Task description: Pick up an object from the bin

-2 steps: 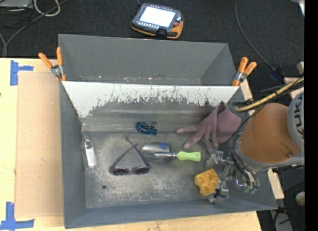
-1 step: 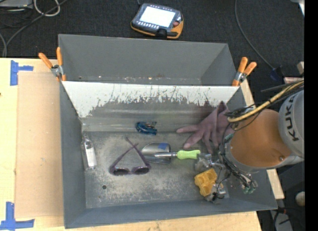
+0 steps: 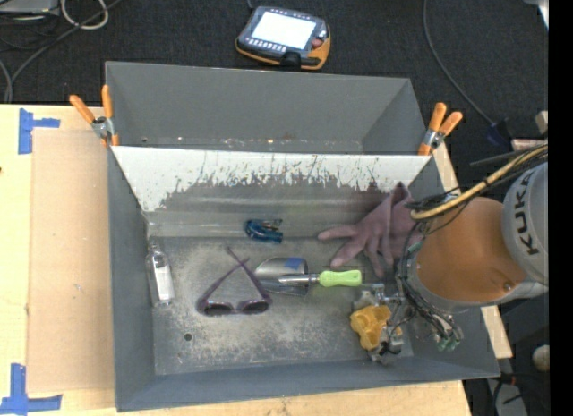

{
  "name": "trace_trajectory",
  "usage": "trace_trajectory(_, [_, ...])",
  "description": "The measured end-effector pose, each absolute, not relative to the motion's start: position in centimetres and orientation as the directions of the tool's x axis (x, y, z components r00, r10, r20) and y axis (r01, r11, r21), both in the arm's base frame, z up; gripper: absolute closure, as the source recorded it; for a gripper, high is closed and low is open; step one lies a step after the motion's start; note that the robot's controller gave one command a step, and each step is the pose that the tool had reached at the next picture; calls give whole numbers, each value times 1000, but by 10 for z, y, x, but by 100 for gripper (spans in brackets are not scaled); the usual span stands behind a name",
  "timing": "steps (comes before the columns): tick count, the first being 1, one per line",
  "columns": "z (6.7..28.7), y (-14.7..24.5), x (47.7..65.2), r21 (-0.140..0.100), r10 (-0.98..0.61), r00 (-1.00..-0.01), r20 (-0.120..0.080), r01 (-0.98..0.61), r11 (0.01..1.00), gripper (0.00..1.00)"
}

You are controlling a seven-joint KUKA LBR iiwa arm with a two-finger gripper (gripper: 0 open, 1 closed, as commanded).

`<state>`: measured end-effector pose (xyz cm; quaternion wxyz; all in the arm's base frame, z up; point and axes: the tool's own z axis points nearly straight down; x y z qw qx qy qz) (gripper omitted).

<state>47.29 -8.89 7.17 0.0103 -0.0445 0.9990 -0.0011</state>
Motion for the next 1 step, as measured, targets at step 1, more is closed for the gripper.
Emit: trace_trajectory(1, [72,-89,473,-3,-73,-997,-20,-73,997,100])
